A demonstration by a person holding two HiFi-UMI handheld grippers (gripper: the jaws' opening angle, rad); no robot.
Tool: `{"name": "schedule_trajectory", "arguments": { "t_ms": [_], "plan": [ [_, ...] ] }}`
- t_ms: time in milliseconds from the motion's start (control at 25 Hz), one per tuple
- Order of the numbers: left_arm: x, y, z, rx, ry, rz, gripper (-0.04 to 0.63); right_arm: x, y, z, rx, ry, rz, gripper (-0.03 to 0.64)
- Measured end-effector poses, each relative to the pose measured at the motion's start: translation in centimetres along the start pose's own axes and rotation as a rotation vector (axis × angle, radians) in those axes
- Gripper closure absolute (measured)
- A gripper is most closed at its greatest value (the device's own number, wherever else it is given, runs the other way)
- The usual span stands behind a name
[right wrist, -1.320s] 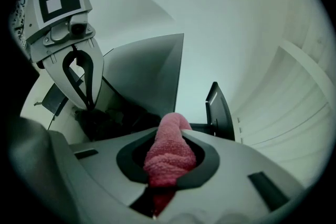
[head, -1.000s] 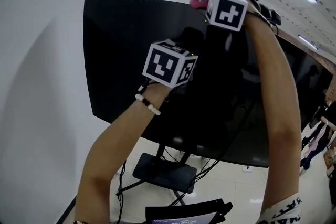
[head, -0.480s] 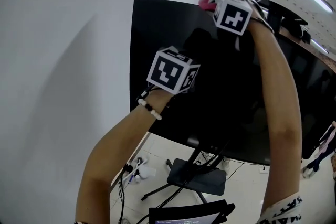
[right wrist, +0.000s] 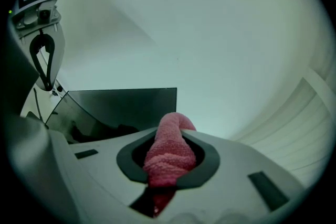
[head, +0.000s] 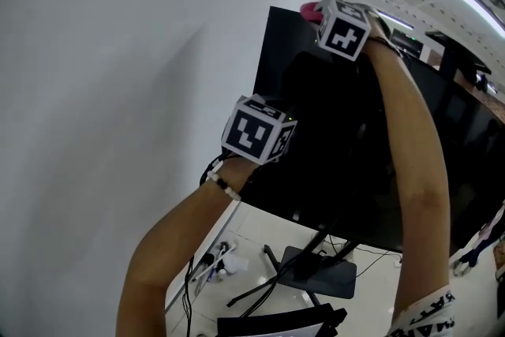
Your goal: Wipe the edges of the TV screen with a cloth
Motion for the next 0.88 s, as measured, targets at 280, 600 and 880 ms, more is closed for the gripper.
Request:
{"name": "schedule_trajectory", "arguments": {
  "t_ms": [280, 600, 880],
  "plan": [
    [-5.5, 2.2, -2.8, -0.018, 0.004, 0.061, 0.595, -0.2, 2.4, 7.0, -0.086, 0.035, 0.054, 0.554],
    [-3.5, 12.0, -2.5, -0.081, 0.017, 0.137, 0.595, 6.9, -0.6, 12.9, -0.231, 0.098, 0.195, 0.554],
    [-4.0, 11.8, -4.7, -0.114, 0.036, 0.152, 0.595, 10.0, 7.0, 12.8, -0.232, 0.178, 0.382, 0.554]
  ]
}}
Point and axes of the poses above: the fingertips, and each gripper's own axes: x forward along the fingers, y to its left, z out of its top, the point moved 6 cm from there along -x, backward along the fingers, and after that the axes turned 10 degrees about z, right-handed, at the moved point
